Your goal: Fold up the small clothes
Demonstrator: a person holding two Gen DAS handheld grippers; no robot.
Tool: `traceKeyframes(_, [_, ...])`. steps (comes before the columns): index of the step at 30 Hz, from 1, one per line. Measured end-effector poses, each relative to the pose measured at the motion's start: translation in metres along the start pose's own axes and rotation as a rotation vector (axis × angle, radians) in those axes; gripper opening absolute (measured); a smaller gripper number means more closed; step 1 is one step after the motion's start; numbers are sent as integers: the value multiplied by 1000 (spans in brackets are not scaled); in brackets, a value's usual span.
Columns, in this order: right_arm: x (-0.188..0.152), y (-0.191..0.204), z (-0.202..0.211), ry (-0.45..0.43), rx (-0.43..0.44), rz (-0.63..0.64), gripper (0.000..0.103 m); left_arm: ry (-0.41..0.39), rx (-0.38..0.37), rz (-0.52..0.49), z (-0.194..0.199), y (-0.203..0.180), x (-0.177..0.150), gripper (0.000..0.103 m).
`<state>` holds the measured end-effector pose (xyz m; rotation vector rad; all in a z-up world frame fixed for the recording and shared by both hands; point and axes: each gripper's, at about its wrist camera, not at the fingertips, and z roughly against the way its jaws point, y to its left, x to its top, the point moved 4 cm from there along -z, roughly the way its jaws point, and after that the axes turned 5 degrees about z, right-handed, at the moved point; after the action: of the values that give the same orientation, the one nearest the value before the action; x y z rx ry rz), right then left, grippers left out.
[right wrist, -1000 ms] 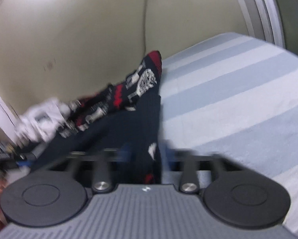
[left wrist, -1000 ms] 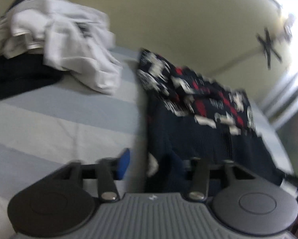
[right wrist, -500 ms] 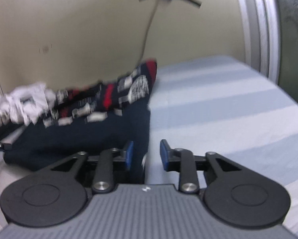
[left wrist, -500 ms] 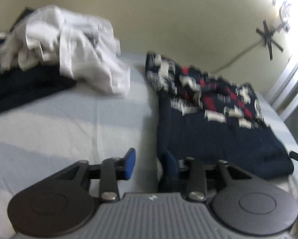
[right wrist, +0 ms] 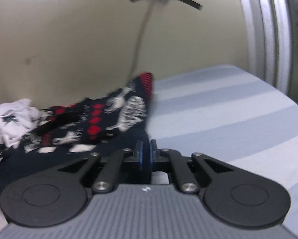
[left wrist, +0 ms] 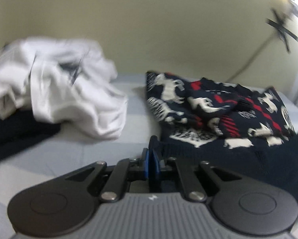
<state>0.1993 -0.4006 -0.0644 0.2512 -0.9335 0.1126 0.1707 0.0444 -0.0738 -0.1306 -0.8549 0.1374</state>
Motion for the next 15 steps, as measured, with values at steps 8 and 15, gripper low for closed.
traceKeyframes(8, [40,-5,26,-19,64,54,27,-84,-20,2,30,10,27,11])
traceKeyframes(15, [125,2,3,-46,217,-17,36,-107,-10,-60,9,-7,104,46])
